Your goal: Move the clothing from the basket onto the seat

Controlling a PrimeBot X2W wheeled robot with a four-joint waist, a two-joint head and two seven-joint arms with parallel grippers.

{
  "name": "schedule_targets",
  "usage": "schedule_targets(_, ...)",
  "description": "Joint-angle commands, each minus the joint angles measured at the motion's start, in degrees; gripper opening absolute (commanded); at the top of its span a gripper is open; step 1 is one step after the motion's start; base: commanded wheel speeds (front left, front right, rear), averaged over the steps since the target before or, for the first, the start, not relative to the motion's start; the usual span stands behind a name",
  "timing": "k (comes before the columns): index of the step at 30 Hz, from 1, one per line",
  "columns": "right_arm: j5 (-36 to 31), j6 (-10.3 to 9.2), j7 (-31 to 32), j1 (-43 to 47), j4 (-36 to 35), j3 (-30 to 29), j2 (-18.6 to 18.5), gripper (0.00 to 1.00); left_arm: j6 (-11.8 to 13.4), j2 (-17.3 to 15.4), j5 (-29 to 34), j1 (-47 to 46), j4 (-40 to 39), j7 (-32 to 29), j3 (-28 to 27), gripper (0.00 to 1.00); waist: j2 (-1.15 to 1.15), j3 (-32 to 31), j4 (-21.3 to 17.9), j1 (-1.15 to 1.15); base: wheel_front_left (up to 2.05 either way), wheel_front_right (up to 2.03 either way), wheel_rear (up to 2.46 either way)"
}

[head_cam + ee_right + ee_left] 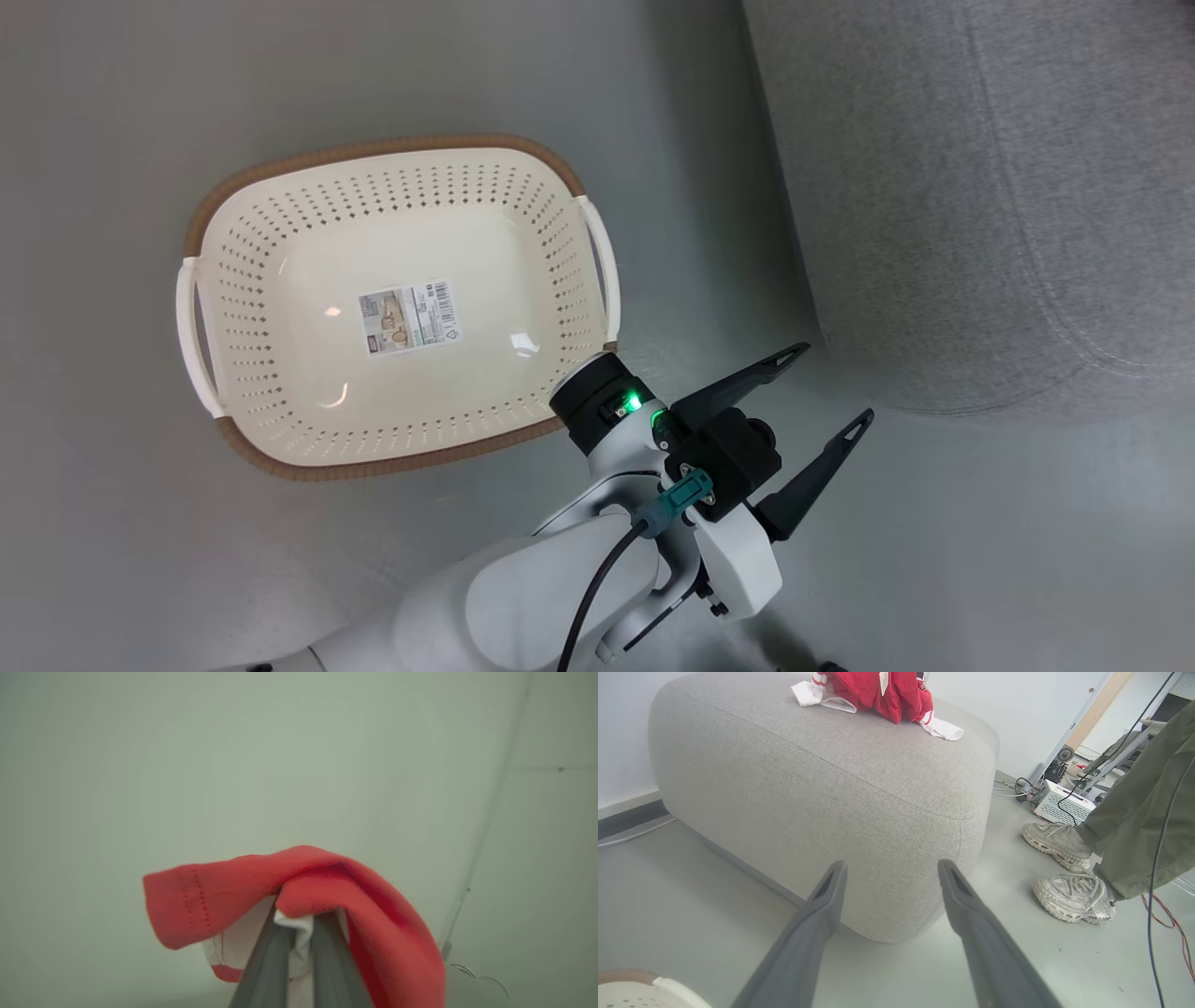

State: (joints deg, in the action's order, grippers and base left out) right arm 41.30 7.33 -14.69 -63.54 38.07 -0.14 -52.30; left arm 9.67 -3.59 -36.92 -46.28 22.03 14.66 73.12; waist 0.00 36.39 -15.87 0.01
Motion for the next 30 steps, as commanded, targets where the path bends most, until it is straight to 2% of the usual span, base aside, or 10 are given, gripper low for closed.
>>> schedule_targets(1,-0.1,0.16,-0.3,0.6,0.7,-1.0,-3.2,0.00,0.5,0.7,0.0,-1.3,-1.8,0.3,-0.7,1.00,0.00,1.7,1.8,0.00,0.00,0.00,0.00)
schedule_targets(5,1.7,0.16,-0.3,-0.2,6.3,-0.9,-2.9,0.00,0.7,0.7,-0.2,-0.8,-2.5,0.3,-0.4,1.00,0.00,3.1,3.9,0.00,0.00,0.00,0.00)
schedule_targets(9,6.4,0.16,-0.3,1.1,8.9,4.3,-2.1,0.00,-0.4,0.7,0.1,-0.1,-1.3,0.3,0.0,1.00,0.00,4.0,5.0,0.00,0.00,0.00,0.00)
schedule_targets(13,12.3,0.16,-0.3,2.9,6.7,10.5,-1.2,0.00,0.1,0.7,0.1,0.3,-1.0,0.3,0.1,1.00,0.00,4.0,5.5,0.00,0.00,0.00,0.00)
schedule_targets(20,21.5,0.16,-0.3,9.2,1.8,23.7,-2.8,0.00,0.2,0.7,-0.6,0.8,-2.0,0.3,0.2,1.00,0.00,2.0,6.1,0.00,0.00,0.00,0.00)
schedule_targets(24,24.2,0.16,-0.3,11.7,0.3,26.9,-3.3,0.00,0.1,0.7,-0.9,1.3,-2.7,0.3,0.1,1.00,0.00,0.4,6.5,0.00,0.00,0.00,0.00)
schedule_targets(25,24.8,0.16,-0.3,13.2,-0.2,27.2,-3.2,0.39,0.2,0.7,-0.9,1.7,-3.1,0.3,-0.3,1.00,0.00,-0.5,6.9,0.00,0.00,0.00,0.00)
schedule_targets(26,24.8,0.16,-0.3,14.1,-0.7,27.4,-3.2,0.91,0.3,0.7,-0.8,1.9,-3.2,0.3,-0.6,1.00,0.00,-1.0,7.0,0.00,0.00,0.00,0.00)
schedule_targets(27,24.4,0.16,-0.3,15.0,-1.5,28.0,-3.3,1.00,0.4,0.7,-0.8,2.2,-3.4,0.3,-1.0,1.00,0.00,-1.5,7.2,0.00,0.00,0.00,0.00)
schedule_targets(30,24.0,0.16,-0.3,17.6,-3.6,27.9,-3.0,1.00,0.9,0.7,0.2,3.1,-3.4,0.3,-1.8,1.00,0.00,-3.2,7.6,0.00,0.00,0.00,0.00)
